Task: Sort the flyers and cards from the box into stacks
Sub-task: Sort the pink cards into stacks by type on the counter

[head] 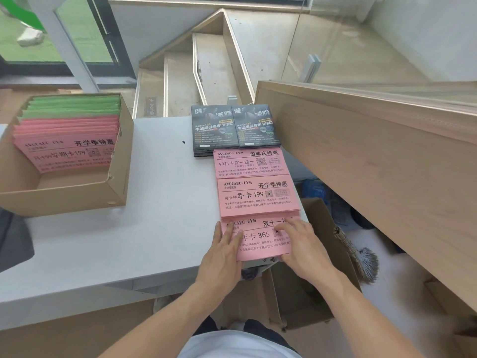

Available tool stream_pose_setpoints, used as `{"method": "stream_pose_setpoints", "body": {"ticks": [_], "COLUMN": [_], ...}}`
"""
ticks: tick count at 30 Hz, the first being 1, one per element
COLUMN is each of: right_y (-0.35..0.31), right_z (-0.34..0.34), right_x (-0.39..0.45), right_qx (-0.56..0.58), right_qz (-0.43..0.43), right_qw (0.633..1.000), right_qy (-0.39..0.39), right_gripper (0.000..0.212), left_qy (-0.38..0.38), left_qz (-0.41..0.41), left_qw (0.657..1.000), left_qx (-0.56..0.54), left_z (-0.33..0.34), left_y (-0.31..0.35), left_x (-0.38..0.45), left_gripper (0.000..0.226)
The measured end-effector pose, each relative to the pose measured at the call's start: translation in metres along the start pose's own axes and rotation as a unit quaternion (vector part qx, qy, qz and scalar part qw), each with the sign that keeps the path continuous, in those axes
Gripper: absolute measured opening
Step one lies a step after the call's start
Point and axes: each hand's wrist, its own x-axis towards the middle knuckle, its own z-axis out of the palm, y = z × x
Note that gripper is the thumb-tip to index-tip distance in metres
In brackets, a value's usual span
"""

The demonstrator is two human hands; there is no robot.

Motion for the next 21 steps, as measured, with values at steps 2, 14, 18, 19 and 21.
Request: {"method": "stream_pose_setpoints", "body": {"ticks": [2, 14, 18, 19, 21], "right_y": [0.0, -0.008, -0.01, -0.011, -0.013], "right_z": [-0.002, -0.001, 0.001, 0.002, 0.002], "right_x": [0.001, -0.002, -0.005, -0.005, -0.006], "right_qx": [0.001, 0.002, -0.007, -0.007, -0.002], "right_qz": [0.001, -0.003, -0.004, -0.002, 0.003], "right_qw": [1.0, 1.0, 1.0, 1.0, 1.0], "right_qy": [-0.025, -0.004, -0.005, -0.007, -0.012], "right_gripper": [0.078, 0.071, 0.07, 0.07, 0.07], "left_qy": [-0.011, 0.036, 0.035, 0.036, 0.039], "left_qz": [0.0, -0.013, -0.01, -0.01, -0.009], "left_qw": [1.0, 0.996, 0.996, 0.996, 0.995], "left_qx": [-0.013, -0.081, -0.082, -0.084, -0.088], "left_z": [-0.001, 0.008, 0.012, 0.012, 0.013], "left_y": [0.0, 0.002, 0.001, 0.0, 0.0], "left_x": [-0.001, -0.005, -0.006, -0.006, -0.006], "left_gripper": [0.079, 0.066, 0.063, 0.063, 0.063]}}
